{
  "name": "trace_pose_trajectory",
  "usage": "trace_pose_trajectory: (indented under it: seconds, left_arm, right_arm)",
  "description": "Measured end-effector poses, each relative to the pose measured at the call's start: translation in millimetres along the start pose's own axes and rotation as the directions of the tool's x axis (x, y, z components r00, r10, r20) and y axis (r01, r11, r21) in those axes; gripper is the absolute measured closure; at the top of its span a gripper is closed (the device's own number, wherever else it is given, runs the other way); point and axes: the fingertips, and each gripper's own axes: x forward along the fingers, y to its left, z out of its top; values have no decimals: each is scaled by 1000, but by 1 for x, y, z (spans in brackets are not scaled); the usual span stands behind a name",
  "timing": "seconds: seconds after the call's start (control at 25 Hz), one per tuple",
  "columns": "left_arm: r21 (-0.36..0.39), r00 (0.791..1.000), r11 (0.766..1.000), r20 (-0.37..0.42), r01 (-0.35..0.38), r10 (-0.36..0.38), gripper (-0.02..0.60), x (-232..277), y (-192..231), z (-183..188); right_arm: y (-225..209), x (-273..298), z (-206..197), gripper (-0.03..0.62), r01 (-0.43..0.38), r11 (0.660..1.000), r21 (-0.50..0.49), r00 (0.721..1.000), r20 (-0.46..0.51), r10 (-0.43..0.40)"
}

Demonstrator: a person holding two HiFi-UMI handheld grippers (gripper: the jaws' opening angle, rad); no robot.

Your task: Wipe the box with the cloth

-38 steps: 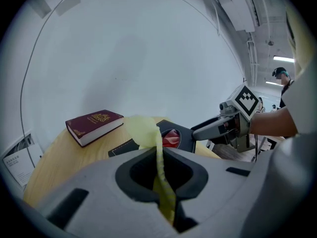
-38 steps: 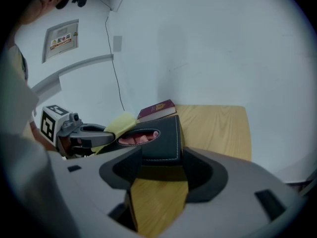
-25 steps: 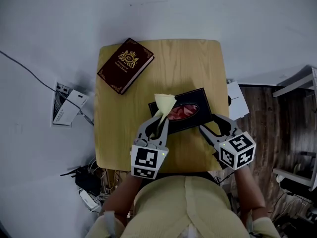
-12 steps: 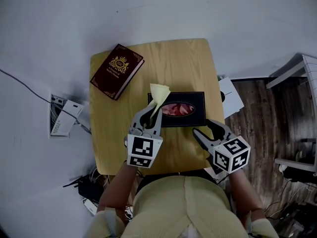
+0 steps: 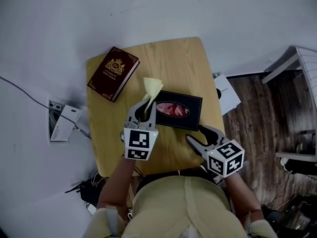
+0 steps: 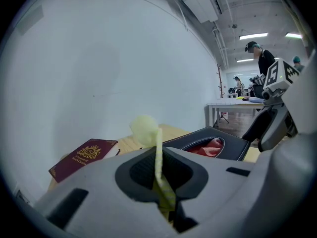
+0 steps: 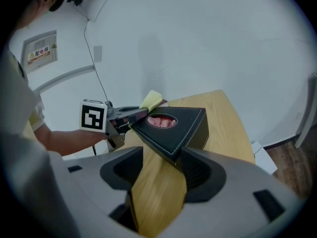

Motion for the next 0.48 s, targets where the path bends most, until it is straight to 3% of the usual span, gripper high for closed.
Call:
trace_pose_trajectory:
  seconds: [0.36, 0.48]
  left_arm:
    - [-49, 999, 999, 36, -21, 23, 552, -19, 5, 4]
    - [-61, 998, 997, 48, -46, 49, 552, -37, 8, 1]
  right_arm:
    - [-3, -9, -4, 347, 67, 998, -3, 997, 26, -67]
    - [-8, -16, -6, 379, 95, 995, 14, 995, 40, -96]
